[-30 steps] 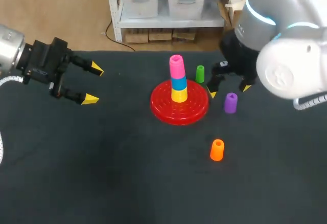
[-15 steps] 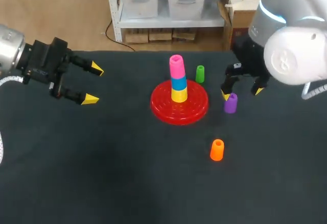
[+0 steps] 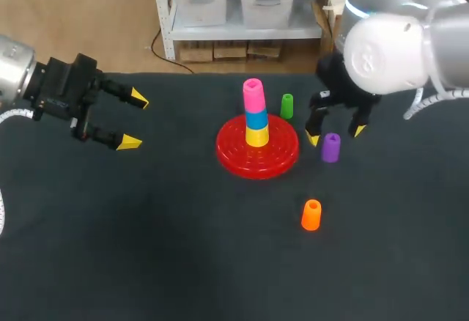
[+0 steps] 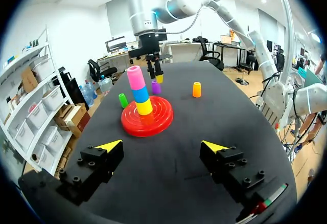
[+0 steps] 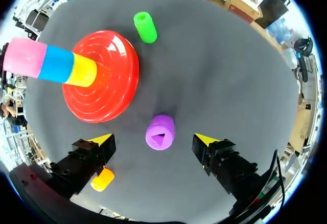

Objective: Pick up and stack the cylinders on the red base in this order: pink,purple,orange,green

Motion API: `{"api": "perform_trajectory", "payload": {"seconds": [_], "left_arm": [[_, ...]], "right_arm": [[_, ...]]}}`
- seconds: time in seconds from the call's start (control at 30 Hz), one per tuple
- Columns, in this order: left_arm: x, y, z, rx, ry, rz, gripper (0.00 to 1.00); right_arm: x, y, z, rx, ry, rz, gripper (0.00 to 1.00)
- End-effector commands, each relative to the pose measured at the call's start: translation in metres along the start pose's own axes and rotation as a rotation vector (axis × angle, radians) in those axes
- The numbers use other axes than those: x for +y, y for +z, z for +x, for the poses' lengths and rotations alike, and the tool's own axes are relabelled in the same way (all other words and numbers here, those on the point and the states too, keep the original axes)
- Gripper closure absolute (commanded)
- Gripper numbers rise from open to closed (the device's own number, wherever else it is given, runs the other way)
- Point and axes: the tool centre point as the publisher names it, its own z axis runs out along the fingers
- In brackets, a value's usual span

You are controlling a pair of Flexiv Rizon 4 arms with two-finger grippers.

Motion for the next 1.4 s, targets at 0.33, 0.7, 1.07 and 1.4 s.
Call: {"api": "perform_trajectory", "payload": {"seconds": [0.33,0.7,1.07,1.4], "left_arm": [[-0.001,0.000,0.000,0.001,0.000,-0.004,0.00],[-0.001,0.000,0.000,0.001,0.000,-0.004,0.00],[-0.001,0.000,0.000,0.001,0.000,-0.004,0.00],[-0.001,0.000,0.000,0.001,0.000,-0.004,0.00]], "right_arm": [[0.001,0.005,0.000,0.041,0.008,0.020,0.11],[-0.001,0.004,-0.004,0.051,0.014,0.035,0.38],[-0.003,0.005,-0.007,0.054,0.011,0.036,0.38],[-0.004,0.010,-0.002,0.057,0.021,0.039,0.37]]}}
